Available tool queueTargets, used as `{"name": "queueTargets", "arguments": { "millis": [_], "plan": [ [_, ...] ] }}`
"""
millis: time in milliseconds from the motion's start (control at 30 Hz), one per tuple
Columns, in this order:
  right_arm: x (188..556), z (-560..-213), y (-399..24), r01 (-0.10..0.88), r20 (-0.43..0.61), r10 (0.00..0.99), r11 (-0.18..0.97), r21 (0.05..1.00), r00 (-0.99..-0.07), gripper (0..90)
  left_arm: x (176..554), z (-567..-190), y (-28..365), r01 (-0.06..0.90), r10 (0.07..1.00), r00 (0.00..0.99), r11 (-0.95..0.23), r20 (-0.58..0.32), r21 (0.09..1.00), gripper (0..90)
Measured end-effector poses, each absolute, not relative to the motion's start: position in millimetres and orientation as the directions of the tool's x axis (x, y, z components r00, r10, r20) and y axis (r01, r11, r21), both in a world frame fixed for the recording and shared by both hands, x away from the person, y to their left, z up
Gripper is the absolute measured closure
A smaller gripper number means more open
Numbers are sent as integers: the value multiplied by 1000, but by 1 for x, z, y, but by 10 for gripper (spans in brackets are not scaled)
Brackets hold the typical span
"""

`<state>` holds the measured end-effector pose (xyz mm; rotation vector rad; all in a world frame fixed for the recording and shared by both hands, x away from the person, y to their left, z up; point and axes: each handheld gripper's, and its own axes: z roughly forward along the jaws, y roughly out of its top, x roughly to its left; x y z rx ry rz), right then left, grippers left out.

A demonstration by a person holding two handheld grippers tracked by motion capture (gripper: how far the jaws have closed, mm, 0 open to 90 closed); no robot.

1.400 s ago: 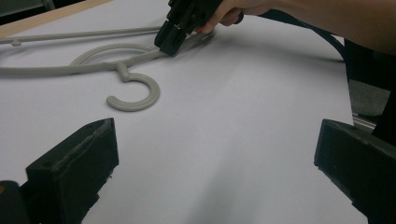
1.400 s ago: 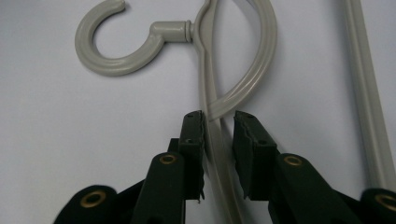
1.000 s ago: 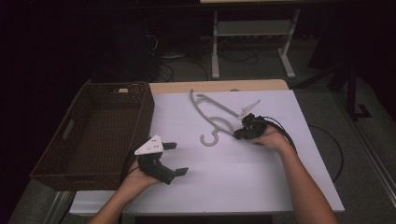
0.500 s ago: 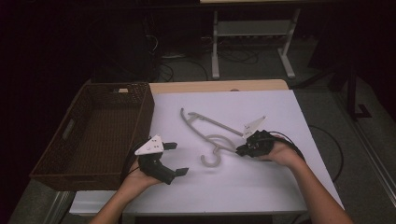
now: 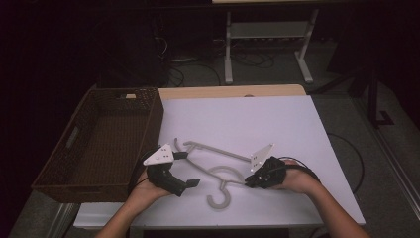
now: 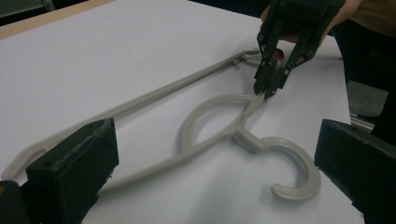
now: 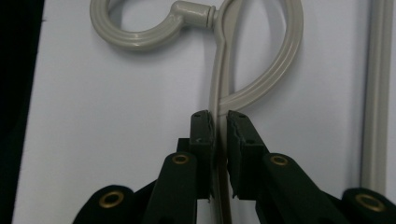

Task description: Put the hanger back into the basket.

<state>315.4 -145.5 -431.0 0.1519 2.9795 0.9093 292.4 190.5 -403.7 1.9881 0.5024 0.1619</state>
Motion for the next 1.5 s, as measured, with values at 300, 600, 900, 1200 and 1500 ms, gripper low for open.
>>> {"name": "queueTargets", "arguments": {
  "millis": [300,600,900,1200,1500],
  "plan": [
    [318,-425,-155,157,31,174,779,607,-984,660,292,-404,190,274,411,906,-384,-102,882,0],
    [322,-411,-193,302,20,375,714,631,-927,786,292,-404,190,279,414,904,-378,-108,883,0],
    [327,-423,-212,385,2,475,710,589,-880,889,293,-405,190,275,409,906,-382,-106,882,0],
    [332,-429,-209,390,-31,487,734,556,-873,892,293,-405,190,276,410,906,-382,-106,882,0],
    [340,-429,-210,419,-53,528,728,542,-848,893,293,-405,189,282,412,904,-379,-113,881,0]
  ]
}}
